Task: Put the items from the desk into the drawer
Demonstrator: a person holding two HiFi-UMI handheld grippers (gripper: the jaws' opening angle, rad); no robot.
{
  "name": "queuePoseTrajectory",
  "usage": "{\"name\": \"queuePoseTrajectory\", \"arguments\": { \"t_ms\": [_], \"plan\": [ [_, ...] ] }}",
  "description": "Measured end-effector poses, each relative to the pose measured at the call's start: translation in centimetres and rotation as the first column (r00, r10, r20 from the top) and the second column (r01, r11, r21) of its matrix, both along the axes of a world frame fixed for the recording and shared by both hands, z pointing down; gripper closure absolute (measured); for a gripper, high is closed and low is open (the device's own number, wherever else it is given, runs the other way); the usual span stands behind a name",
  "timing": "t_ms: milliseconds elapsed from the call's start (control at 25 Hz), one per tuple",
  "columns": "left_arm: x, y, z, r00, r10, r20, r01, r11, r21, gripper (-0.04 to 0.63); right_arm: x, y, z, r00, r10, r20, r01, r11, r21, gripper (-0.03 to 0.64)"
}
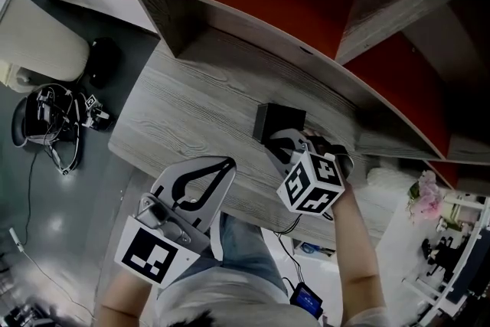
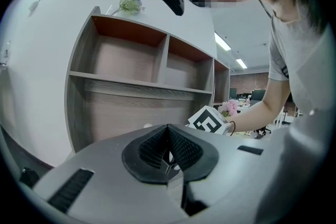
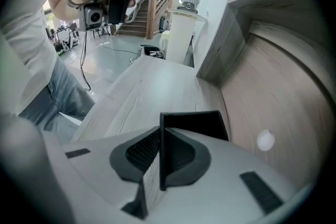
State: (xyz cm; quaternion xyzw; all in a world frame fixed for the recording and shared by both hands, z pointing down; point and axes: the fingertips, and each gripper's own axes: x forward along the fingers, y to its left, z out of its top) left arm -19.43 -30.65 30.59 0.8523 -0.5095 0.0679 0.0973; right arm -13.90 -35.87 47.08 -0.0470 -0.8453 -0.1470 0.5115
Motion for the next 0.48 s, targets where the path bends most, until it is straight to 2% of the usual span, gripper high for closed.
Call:
{"name": "queuePoseTrajectory", "arguments": {
  "t_ms": [200, 480],
  "plan": [
    [0.0, 0.4, -0.4, 1.0, 0.02, -0.004, -0.02, 1.0, 0.014, 0.586, -0.2, 0.5, -1.6, 0.998, 0.04, 0.044, -0.04, 0.999, 0.011, 0.578],
    [0.5, 2.2, -1.4, 0.995, 0.103, 0.009, -0.103, 0.993, 0.051, 0.586, 0.4, 2.6, -4.5, 0.983, 0.142, 0.113, -0.147, 0.988, 0.039, 0.578]
  ]
}}
